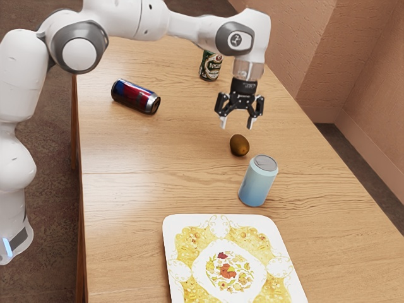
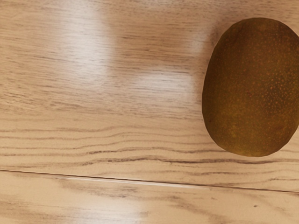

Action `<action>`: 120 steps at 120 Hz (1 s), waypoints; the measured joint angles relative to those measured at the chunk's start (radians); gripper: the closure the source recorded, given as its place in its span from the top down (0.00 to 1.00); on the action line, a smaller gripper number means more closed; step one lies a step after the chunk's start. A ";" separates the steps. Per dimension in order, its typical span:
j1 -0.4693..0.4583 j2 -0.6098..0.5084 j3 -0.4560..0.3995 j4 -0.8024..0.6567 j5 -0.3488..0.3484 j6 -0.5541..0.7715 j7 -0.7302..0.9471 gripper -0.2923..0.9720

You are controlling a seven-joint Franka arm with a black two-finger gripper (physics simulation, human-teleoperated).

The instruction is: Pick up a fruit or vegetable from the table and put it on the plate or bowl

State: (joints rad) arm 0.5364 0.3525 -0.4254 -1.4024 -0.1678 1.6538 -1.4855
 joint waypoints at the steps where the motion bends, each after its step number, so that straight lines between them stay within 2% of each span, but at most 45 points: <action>1: 0.000 0.000 0.000 0.000 0.000 0.000 0.000 0.77; 26: 0.023 -0.004 0.007 0.011 0.005 -0.017 0.007 0.77; 40: 0.030 0.031 0.003 0.082 0.024 -0.042 0.014 0.77; 64: 0.030 0.055 0.002 0.096 0.042 -0.067 0.025 0.77; 84: 0.030 0.063 0.000 0.122 0.128 -0.103 0.046 0.77; 101: 0.021 0.177 -0.041 0.302 0.216 -0.174 0.059 0.77; 120: 0.002 0.231 -0.056 0.399 0.278 -0.229 0.068 0.77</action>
State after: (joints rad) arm 0.5388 0.5833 -0.4812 -1.0034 0.1101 1.4245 -1.4174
